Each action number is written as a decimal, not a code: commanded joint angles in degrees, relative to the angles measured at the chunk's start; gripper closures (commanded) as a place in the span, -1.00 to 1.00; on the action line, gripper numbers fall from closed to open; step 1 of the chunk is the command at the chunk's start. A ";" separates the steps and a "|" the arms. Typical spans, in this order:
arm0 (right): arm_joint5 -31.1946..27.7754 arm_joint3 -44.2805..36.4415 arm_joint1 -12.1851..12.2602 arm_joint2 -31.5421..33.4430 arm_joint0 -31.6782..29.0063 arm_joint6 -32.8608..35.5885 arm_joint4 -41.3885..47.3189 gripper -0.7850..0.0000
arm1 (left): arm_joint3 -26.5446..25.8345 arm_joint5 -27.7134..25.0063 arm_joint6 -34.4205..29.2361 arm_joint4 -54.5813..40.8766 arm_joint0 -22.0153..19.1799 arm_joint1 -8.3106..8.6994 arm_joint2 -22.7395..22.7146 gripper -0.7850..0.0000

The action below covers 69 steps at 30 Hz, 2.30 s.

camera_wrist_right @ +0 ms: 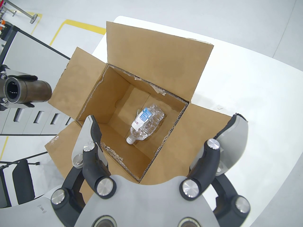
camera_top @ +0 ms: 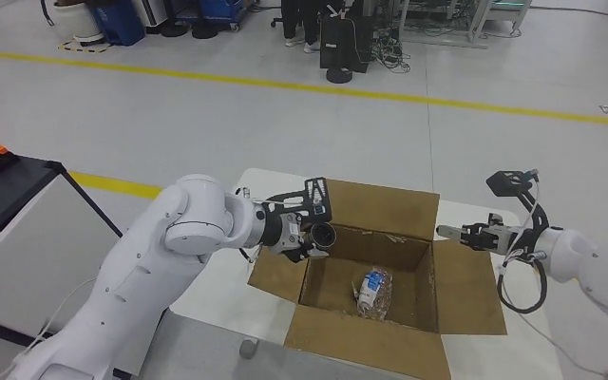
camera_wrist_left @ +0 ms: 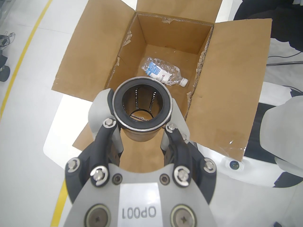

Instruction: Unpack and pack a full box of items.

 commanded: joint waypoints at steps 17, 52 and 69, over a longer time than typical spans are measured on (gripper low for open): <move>0.00 0.00 0.00 0.00 0.00 0.00 0.00 -1.00 | 0.65 -0.30 0.33 -0.21 -0.66 -0.17 1.09 1.00; 0.00 0.00 0.00 0.00 0.00 0.00 0.00 -1.00 | 46.05 -11.38 20.73 -4.36 -24.66 -20.42 34.46 1.00; 0.00 0.00 0.00 0.00 0.00 0.00 0.00 -1.00 | 56.60 -15.40 25.63 1.73 -24.49 -25.45 37.77 1.00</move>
